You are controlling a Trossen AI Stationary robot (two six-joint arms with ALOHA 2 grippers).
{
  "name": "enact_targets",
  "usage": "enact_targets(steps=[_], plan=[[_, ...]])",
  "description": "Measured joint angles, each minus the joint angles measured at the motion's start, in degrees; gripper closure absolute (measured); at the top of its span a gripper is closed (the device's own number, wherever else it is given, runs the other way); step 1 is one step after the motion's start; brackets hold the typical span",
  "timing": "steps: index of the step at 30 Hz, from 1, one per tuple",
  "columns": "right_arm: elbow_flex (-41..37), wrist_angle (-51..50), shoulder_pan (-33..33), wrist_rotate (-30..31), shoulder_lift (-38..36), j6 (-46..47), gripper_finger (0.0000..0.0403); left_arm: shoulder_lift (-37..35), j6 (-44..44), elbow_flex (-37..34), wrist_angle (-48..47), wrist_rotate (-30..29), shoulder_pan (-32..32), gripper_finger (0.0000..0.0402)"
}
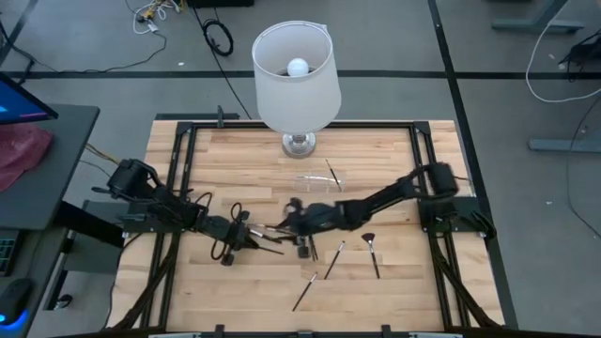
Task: Put items in baskets/containers
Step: Put the black eyeshadow brush into the transparent organizer
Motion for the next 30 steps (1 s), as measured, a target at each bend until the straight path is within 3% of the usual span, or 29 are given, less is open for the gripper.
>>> enact_targets(steps=[5,9,18,30], plan=[[13.06,-13.62,-0.01,-0.67,7.08,4.82,0.025,-2.11,0.56,0.84,-2.47,0.18,0.02,0.0384],[18.77,-20.75,0.16,-3.02,9.79,7.48,0.025,-3.94,0.58,2.15,-6.19,0.2,0.0,0.0386],[19.55,-26.52,1.53,-3.26,9.82,10.46,0.025,-11.04,4.63,8.76,-24.12,-0.11,-0.02,0.0379],[19.49,-26.27,1.68,-2.76,9.87,10.21,0.025,-14.24,12.54,25.1,-52.55,-8.17,0.07,0.0377]])
